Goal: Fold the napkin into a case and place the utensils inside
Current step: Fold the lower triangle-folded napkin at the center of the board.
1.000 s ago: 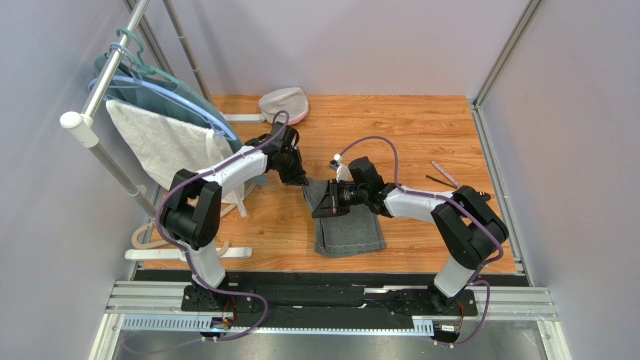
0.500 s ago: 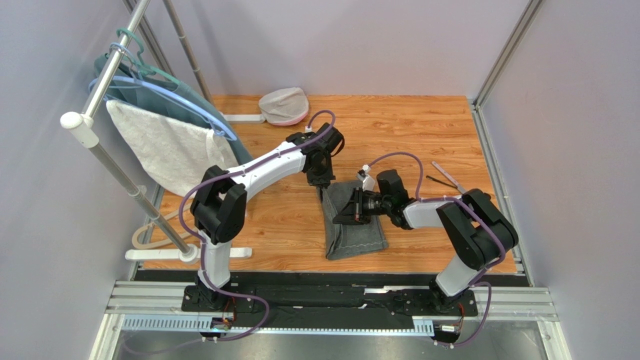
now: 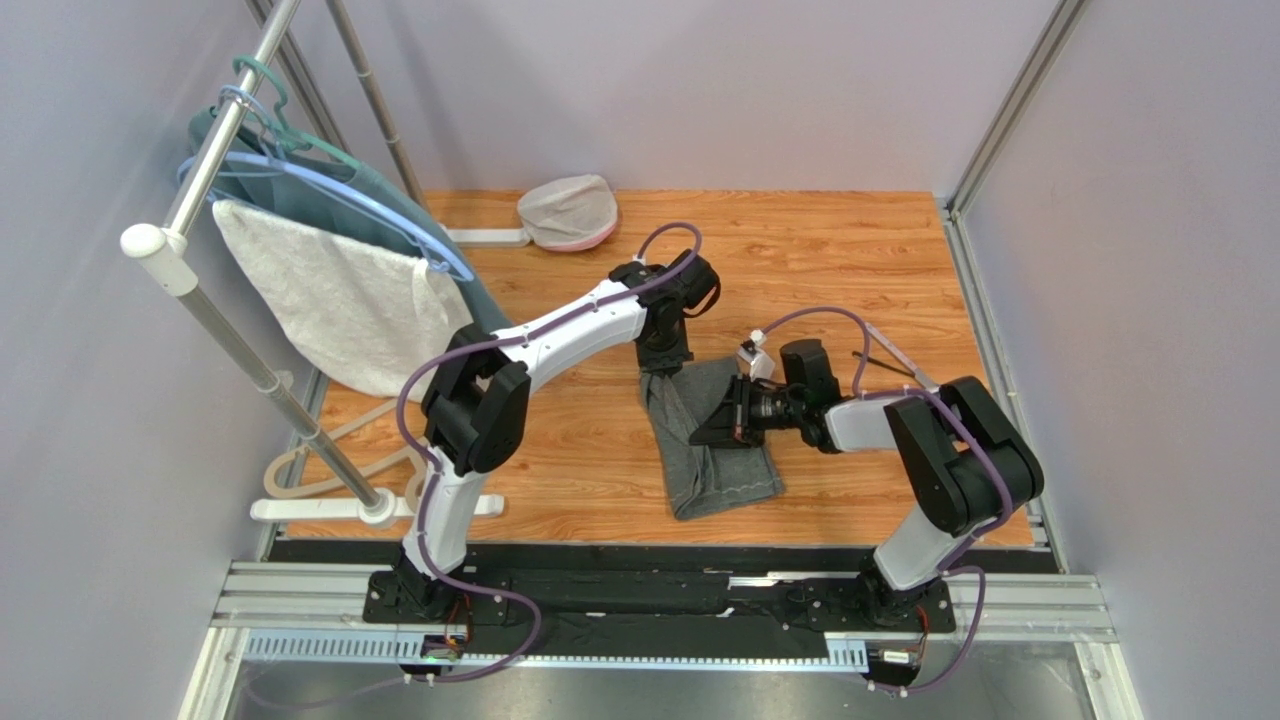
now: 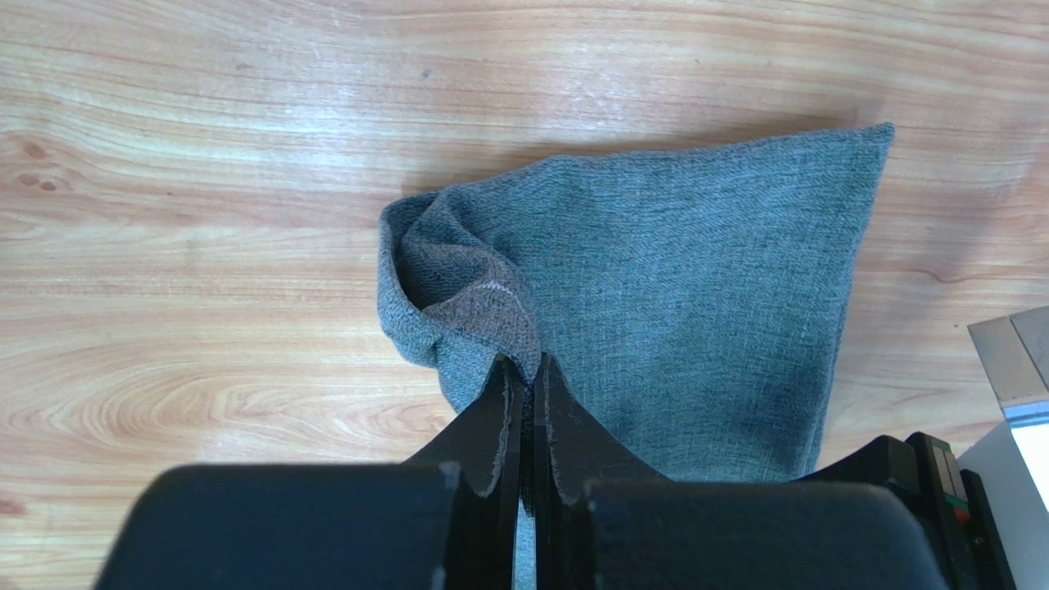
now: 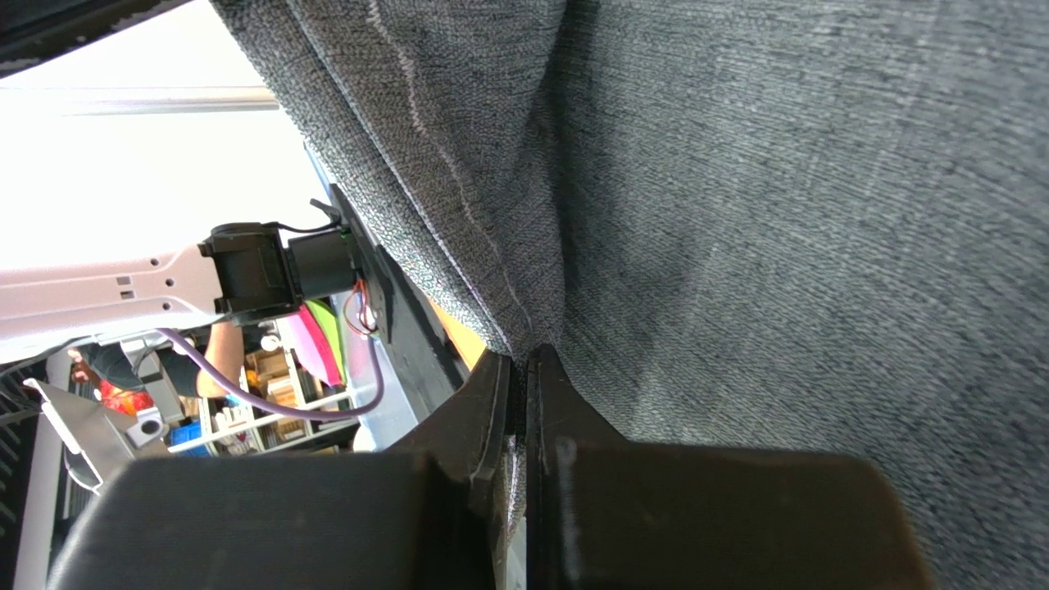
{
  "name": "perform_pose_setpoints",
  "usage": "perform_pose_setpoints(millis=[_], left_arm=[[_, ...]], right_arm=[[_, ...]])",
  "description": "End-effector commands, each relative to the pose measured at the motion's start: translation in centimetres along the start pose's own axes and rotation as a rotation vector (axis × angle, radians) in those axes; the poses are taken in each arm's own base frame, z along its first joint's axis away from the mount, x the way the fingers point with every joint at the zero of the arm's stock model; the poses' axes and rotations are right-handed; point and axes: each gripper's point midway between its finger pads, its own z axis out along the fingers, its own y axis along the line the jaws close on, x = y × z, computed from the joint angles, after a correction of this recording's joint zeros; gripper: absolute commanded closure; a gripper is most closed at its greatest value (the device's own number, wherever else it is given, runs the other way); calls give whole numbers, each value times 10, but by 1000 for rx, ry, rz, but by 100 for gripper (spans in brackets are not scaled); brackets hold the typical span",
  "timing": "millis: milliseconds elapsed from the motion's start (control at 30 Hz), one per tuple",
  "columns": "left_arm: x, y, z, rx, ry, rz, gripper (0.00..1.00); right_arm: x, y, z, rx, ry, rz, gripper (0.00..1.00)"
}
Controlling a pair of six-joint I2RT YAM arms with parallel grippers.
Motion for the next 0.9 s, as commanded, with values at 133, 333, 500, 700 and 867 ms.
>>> perform_pose_setpoints(millis=[133, 333, 500, 700, 867], left_arm=[[-47, -12, -1, -22, -172, -50, 100], [-44, -17, 6, -39, -185, -34, 100], [-43, -22, 12, -37, -192, -26, 100], [-47, -29, 18, -36, -208, -13, 100], [-46, -37, 23, -18, -205, -9, 100]], right_arm=[[35, -28, -13, 108, 129, 46, 100], [33, -35, -21, 207, 121, 22, 94], [31, -37, -32, 290, 111, 3, 85], [29, -42, -45, 391, 76, 9, 69], [22, -33, -58, 440, 49, -11, 62]])
